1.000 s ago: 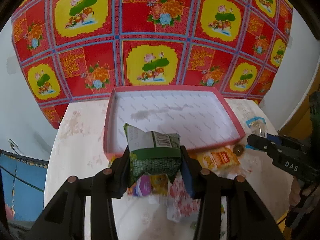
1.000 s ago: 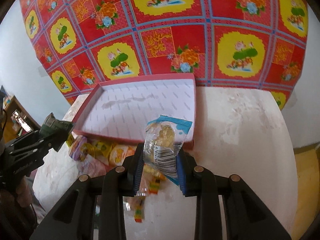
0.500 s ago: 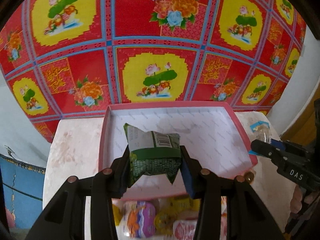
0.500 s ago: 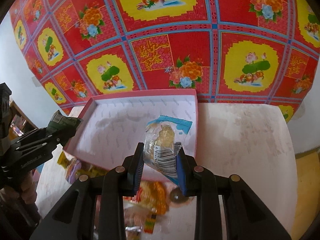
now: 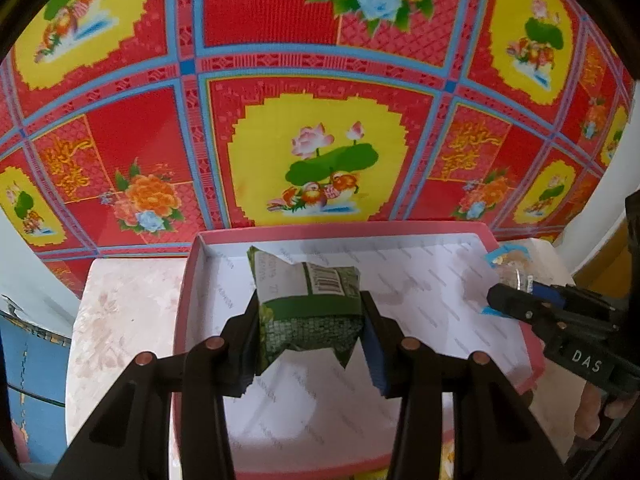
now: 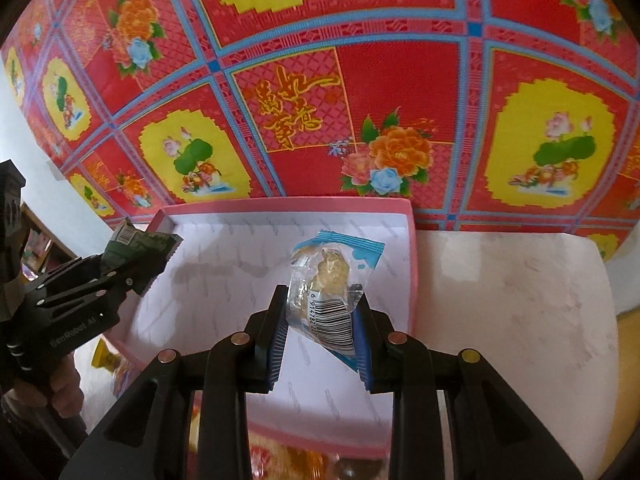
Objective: Organize snacks
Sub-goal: 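Lift the green pack with the left tool while the right tool carries the clear bag over the pink box, then release the green pack with the left tool while the right tool releases the clear bag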
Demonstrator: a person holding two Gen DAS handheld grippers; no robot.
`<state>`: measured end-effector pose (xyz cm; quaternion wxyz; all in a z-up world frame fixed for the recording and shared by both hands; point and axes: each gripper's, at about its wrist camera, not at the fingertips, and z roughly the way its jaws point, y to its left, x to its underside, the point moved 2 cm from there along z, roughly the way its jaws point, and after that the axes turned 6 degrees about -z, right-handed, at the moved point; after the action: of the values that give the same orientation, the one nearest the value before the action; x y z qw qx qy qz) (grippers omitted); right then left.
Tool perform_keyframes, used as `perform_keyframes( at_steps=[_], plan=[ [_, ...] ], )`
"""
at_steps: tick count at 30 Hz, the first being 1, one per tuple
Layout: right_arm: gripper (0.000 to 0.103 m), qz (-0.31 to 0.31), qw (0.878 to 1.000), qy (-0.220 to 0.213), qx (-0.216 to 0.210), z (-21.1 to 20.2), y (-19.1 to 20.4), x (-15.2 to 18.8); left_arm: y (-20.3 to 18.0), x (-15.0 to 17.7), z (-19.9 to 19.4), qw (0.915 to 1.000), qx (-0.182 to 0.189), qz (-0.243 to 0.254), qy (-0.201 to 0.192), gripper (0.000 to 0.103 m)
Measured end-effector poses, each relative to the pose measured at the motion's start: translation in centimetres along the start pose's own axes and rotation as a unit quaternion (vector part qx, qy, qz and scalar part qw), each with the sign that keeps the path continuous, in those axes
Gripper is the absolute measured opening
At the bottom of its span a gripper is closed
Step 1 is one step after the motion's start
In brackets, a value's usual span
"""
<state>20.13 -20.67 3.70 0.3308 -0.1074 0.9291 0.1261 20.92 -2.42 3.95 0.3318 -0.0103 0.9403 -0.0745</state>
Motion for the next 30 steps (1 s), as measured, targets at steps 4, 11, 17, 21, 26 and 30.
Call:
perform_keyframes(
  at_steps=[4,11,17,21,26,30],
  plan=[
    [0.030,0.002,1.000,0.004,0.001,1.4,-0.3,-0.5,-0.1,-0.3,1.2,1.0000,-0.007,0.001,0.001,0.046],
    [0.030,0.000,1.000,0.012,0.009,3.0,-1.0,-0.8,0.2,-0.6,3.0,0.9998,-0.014,-0.005,0.010,0.047],
    [0.030,0.000,1.000,0.016,0.014,3.9,-1.3,-0.9,0.3,-0.6,4.4,0.9995,-0.020,-0.009,0.022,0.047],
    [0.030,-0.001,1.000,0.018,0.019,4.8,-1.2,-1.1,0.4,-0.4,5.7,0.9990,-0.025,-0.017,0.034,0.047],
    [0.030,-0.016,0.999,0.017,0.025,5.2,-1.2,-1.4,0.3,-0.1,6.5,0.9987,-0.032,-0.016,0.035,0.047],
    [0.030,-0.021,0.999,0.016,0.031,5.3,-1.3,-1.8,-0.2,-0.1,7.0,0.9987,-0.031,-0.016,0.037,0.047]
  ],
)
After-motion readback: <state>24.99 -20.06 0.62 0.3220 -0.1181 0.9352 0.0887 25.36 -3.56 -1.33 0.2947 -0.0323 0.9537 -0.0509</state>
